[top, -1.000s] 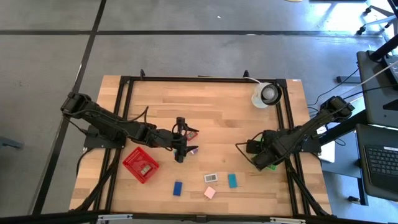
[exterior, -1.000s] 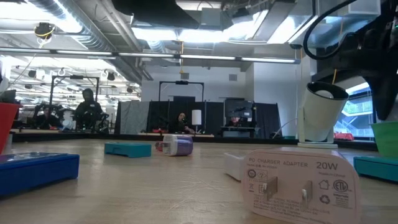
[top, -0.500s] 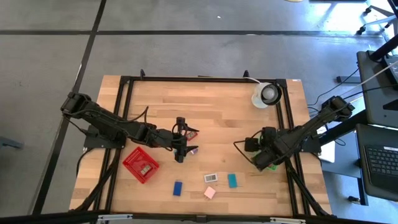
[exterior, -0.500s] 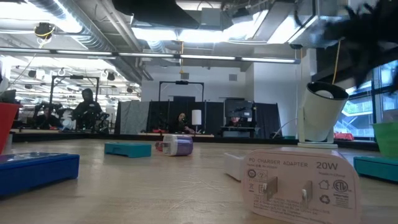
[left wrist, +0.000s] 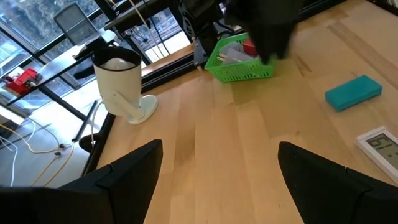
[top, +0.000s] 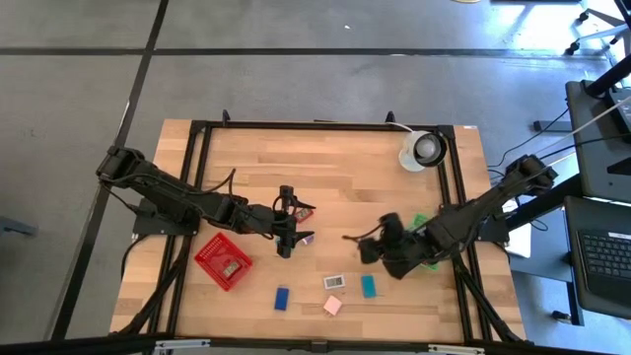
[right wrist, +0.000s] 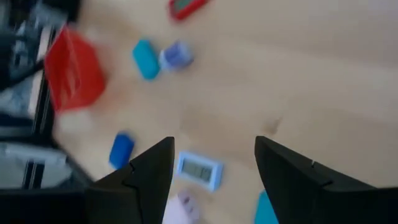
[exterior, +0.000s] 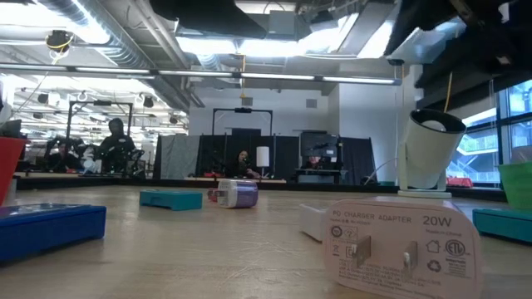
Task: Pick & Place Office items
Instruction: Put the red digital clock into the red bin
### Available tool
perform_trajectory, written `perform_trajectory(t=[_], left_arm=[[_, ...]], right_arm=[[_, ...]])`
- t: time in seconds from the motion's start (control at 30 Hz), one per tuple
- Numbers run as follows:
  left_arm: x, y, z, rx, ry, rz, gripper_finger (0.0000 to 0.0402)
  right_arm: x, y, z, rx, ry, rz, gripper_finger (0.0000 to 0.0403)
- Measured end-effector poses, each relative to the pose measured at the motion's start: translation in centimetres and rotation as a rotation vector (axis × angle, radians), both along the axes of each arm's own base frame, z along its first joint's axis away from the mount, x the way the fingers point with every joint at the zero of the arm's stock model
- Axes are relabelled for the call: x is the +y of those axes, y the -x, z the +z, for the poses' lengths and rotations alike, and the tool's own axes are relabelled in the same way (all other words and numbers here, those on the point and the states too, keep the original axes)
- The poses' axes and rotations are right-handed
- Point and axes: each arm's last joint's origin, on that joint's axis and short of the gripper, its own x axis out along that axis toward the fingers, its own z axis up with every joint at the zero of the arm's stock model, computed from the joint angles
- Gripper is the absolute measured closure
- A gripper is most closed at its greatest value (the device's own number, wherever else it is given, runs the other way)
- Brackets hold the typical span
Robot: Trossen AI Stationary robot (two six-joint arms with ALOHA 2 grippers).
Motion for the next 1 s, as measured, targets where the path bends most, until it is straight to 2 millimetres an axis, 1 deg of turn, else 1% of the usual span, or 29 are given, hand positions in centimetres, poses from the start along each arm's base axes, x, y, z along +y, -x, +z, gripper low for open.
perform_trajectory(t=[0.13, 0.27, 0.5, 0.6, 0.73, 0.87, 1.0], left_arm=[[0.0, 0.0, 0.0, 0.0, 0.0, 0.0, 0.0085], [0.0, 0.0, 0.0, 0.0, 0.0, 0.0, 0.0085], [0.0, 0.0, 0.0, 0.0, 0.0, 0.0, 0.0085], [0.0, 0.0, 0.0, 0.0, 0.0, 0.0, 0.0086], [0.0, 0.0, 0.0, 0.0, 0.0, 0.0, 0.0086], [0.0, 0.0, 0.0, -0.001, 0.0, 0.0, 0.0086], [0.0, 0.0, 0.0, -0.001, 0.0, 0.0, 0.0086]], right_arm=[[1.1, -1.2, -1.2, 0.018, -0.051, 0.095, 0.0177], [1.6, -1.6, -2.4, 0.094, -0.093, 0.16, 0.0176], [1.6, -2.3, -3.8, 0.146, -0.066, 0.197, 0.0176], [2.0, -2.6, -4.3, 0.157, -0.09, 0.235, 0.0176], [3.3, -2.7, -5.2, 0.18, -0.16, 0.315, 0.0176], [4.8, -2.4, -6.0, 0.185, -0.201, 0.332, 0.0176], [5.9, -1.8, -6.4, 0.197, -0.225, 0.306, 0.0176]])
